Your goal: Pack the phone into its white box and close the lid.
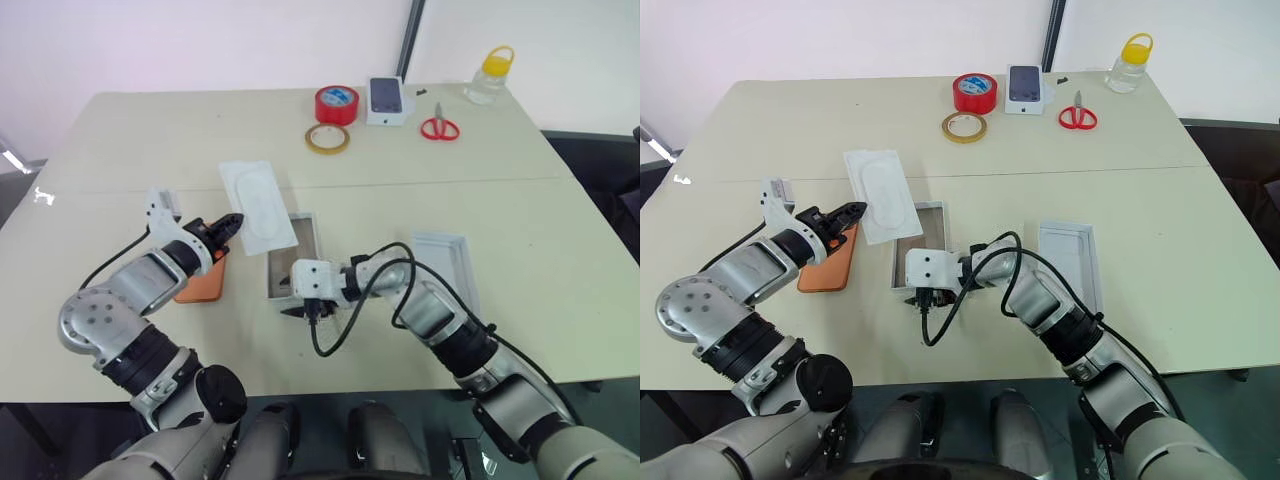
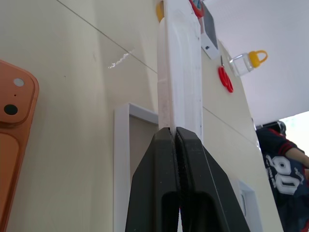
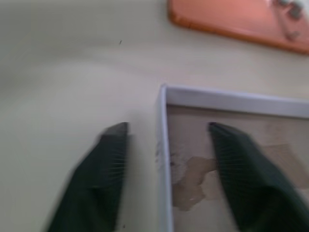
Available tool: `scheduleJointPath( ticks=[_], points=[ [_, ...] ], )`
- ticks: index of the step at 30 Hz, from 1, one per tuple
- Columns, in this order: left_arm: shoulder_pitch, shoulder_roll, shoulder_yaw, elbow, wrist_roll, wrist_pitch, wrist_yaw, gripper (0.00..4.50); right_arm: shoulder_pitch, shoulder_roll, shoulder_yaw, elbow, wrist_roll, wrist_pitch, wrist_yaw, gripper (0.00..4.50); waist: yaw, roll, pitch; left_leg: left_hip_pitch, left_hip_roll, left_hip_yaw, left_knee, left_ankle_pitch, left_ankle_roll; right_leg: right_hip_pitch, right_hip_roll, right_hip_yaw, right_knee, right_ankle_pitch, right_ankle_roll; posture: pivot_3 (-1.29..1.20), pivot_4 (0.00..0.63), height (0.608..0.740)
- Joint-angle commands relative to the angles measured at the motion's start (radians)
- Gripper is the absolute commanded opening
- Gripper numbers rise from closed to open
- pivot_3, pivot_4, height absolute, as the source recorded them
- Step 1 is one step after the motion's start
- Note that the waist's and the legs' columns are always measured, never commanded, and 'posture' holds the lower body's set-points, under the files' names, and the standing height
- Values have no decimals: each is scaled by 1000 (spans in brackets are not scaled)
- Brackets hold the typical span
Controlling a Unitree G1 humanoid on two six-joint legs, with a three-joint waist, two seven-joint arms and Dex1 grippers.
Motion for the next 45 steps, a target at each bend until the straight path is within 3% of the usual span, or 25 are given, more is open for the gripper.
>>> scheduleJointPath(
  ticks=[1,9,29,30,32,38,45],
  points=[
    [37,27,-53,-28,-60,9,5,0,4,-53,-87,-105,57,16,29,3802,1,0,0,0,0,0,0,0,0,0,0,0,0,0,0,0,150,740],
    [128,48,-182,-39,-175,9,74,0,35,-204,-189,-148,96,54,56,3802,1,0,0,0,0,0,0,0,0,0,0,0,0,0,0,0,150,740],
    [197,11,-262,-7,-270,9,215,0,34,-203,-203,-92,80,35,-1,3802,4,0,0,0,0,0,0,0,0,0,0,1,0,0,0,0,150,740],
    [200,14,-261,-7,-278,9,219,609,33,-201,-202,-90,79,34,-2,3865,4,0,0,0,0,0,0,0,0,0,-1,0,0,0,0,0,150,740],
    [206,26,-268,-9,-289,9,220,1330,30,-198,-200,-86,78,31,-4,3865,4,0,0,0,0,0,0,0,0,0,-1,1,0,0,0,0,150,740],
    [194,64,-264,-14,-332,9,216,4178,20,-192,-196,-71,77,21,-7,3865,4,0,0,0,0,0,0,0,0,0,0,0,0,0,0,0,150,740],
    [151,123,-241,-15,-403,-10,193,4178,5,-180,-207,-54,82,39,-18,3865,4,0,0,0,0,0,0,0,0,0,-1,0,0,0,0,0,150,740]
  ],
)
